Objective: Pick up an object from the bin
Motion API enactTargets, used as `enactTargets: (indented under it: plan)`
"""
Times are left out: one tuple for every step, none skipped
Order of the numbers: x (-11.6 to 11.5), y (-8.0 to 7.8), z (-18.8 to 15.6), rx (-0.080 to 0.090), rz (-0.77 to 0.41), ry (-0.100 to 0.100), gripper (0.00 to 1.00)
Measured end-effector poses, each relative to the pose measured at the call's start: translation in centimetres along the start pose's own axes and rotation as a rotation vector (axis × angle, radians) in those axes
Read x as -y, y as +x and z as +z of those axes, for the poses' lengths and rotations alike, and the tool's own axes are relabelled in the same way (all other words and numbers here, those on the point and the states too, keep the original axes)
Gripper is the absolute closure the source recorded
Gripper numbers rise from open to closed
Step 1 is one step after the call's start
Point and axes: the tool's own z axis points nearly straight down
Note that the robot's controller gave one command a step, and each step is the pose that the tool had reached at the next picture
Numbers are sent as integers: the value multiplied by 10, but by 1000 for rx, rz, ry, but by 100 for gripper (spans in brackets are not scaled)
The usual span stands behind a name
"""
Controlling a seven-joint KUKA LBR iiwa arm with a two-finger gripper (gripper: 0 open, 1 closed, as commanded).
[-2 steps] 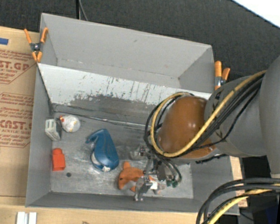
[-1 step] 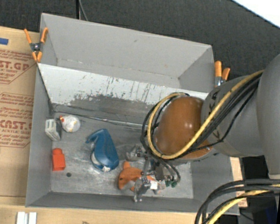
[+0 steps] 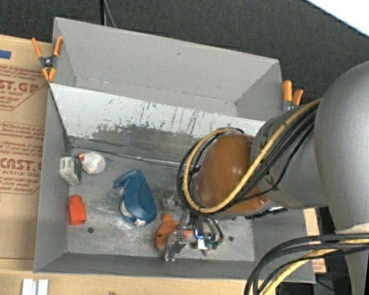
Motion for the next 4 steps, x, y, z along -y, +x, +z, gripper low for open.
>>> enactTargets:
  plan:
    - [9,2,1,-16,-179,-2,100]
    - [9,2,1,-16,-179,-2,100]
    - [9,4,-3,-27,-180,-2,100]
    - [9,6,-23,-39,-180,-2,100]
